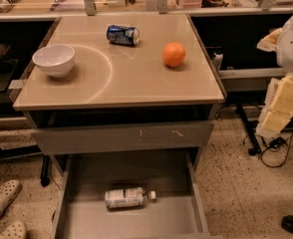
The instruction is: Pick blue plastic bottle from middle drawer and place on counter
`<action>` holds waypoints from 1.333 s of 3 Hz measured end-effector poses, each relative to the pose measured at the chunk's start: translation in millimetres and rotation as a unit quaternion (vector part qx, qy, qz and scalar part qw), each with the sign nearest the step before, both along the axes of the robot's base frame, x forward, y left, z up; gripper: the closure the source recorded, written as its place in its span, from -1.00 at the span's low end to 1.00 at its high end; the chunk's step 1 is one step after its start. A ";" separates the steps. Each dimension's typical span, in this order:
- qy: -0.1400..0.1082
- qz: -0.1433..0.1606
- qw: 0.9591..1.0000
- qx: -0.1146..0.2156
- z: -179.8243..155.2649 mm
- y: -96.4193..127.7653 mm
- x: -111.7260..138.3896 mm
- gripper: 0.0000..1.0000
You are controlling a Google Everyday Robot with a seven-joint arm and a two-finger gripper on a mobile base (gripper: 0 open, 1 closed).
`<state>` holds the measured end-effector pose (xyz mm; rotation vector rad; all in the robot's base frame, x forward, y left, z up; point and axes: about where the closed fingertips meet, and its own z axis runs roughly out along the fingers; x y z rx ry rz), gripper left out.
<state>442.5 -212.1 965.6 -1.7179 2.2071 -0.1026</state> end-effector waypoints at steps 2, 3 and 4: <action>0.021 0.001 1.000 0.019 -114.0 16.9 22.6 -1.00; 0.054 -0.005 0.997 0.047 -173.6 29.9 27.2 -1.00; 0.054 -0.005 0.997 0.047 -173.8 30.1 27.1 -1.00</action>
Offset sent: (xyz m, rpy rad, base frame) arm 0.0351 0.0275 -0.2040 0.0702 0.1085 -0.0093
